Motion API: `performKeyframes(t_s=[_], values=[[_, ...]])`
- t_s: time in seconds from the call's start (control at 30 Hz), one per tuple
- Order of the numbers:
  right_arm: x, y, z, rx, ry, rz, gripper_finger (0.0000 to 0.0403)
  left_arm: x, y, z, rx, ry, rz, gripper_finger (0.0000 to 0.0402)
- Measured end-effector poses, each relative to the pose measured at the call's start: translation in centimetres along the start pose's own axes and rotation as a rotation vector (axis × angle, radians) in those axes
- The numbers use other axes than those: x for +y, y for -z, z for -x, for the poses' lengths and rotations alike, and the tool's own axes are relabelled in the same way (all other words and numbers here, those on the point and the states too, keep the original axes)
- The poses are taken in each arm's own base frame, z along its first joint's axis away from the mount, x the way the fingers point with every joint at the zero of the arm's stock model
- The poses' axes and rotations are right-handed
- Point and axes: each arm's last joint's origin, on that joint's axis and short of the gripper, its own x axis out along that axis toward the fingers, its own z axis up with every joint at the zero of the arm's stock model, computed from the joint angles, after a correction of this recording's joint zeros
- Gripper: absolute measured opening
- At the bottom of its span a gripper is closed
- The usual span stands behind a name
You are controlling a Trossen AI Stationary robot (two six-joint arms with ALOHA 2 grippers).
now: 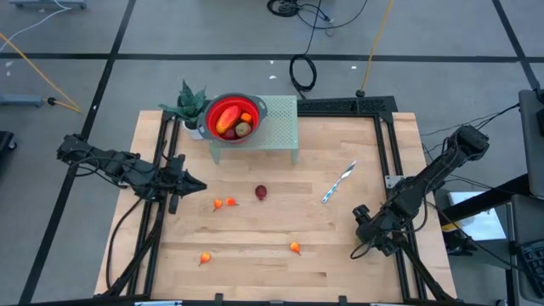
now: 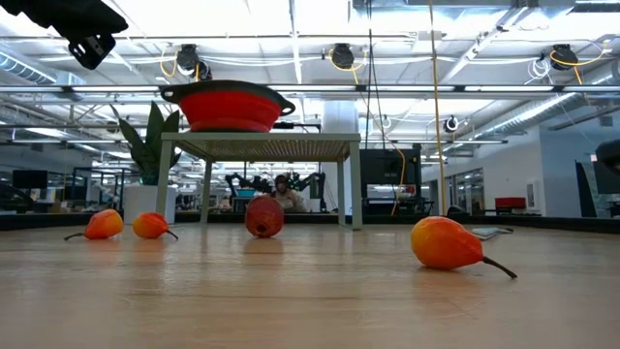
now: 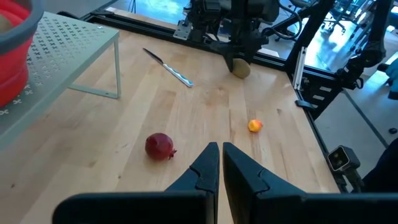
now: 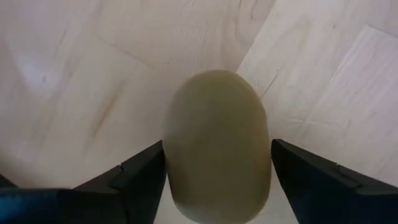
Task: Pick & Place Fruit
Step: Put the kiwi into the red strainer bowl on the shelf
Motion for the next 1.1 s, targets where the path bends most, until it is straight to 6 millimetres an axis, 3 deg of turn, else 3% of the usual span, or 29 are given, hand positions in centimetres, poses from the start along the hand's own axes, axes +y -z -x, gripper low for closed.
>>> performKeyframes(t_s=[0.23, 0.4, 0.77, 1.1], values=[[0.0, -0.1, 0.0, -0.005, -0.004, -0.004, 0.022, 0.0, 0.0, 0.0, 0.0, 0.0, -0.026, 0.0019], [0.1, -1.1, 0.1, -0.107, -0.037, -0.065, 0.0198, 0.0, 0.0, 0.0, 0.0, 0.0, -0.025, 0.0019], [-1.2, -5.7, 2.0, -0.571, -0.151, -0.321, 0.0201, 0.0, 0.0, 0.0, -0.001, 0.0, -0.025, 0.0019], [-4.0, -8.6, 5.4, -1.082, -0.043, -0.517, 0.02, 0.0, 0.0, 0.0, -0.001, 0.0, -0.092, 0.0019]])
